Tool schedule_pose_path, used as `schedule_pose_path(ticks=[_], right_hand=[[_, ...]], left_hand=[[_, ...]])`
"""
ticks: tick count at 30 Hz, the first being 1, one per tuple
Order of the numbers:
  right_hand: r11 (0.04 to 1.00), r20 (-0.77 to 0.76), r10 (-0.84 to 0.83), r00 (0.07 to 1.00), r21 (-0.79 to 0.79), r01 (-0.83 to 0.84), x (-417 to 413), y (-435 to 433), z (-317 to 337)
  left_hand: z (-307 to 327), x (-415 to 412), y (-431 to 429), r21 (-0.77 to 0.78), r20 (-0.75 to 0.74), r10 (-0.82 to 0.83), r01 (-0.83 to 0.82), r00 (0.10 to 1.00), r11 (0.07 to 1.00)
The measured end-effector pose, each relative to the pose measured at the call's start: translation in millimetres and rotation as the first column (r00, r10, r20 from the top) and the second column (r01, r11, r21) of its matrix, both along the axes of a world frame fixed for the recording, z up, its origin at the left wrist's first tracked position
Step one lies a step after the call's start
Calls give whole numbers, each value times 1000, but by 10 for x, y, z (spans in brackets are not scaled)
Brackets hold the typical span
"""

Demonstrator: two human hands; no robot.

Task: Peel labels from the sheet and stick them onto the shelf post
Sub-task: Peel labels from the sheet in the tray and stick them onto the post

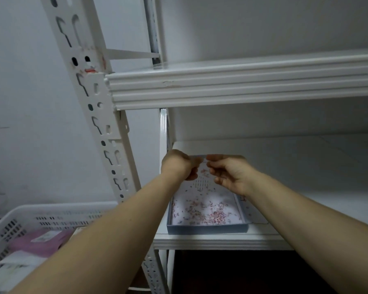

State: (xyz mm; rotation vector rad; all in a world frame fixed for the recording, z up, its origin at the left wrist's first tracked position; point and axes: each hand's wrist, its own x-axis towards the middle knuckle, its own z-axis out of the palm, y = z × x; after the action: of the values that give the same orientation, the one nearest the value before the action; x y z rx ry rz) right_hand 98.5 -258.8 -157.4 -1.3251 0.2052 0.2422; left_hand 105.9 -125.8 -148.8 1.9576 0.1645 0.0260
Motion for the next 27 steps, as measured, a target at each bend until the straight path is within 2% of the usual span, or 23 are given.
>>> schedule_pose_path(ticks=[8, 13, 20, 24, 27], right_hand=[[987, 41, -12, 999, -160, 19, 38, -27, 5], [970, 49, -18, 999, -243, 29, 35, -48, 6], [926, 87, 4, 996, -376, 30, 31, -69, -5], [925, 83, -2, 997, -377, 33, 46, -74, -26], [917, 70, 4, 998, -397, 25, 53, -59, -46]], left_hand=[[-65, 23, -67, -30, -94, -58, 55, 994, 998], [-24, 15, -102, -130, -146, -86, 67, 986, 989], [-78, 49, -30, 149, 22, -112, 108, 993, 983], [-133, 52, -39, 397, 23, -169, 146, 985, 906], [-182, 73, -60, 468, 1, -220, 194, 976, 862]])
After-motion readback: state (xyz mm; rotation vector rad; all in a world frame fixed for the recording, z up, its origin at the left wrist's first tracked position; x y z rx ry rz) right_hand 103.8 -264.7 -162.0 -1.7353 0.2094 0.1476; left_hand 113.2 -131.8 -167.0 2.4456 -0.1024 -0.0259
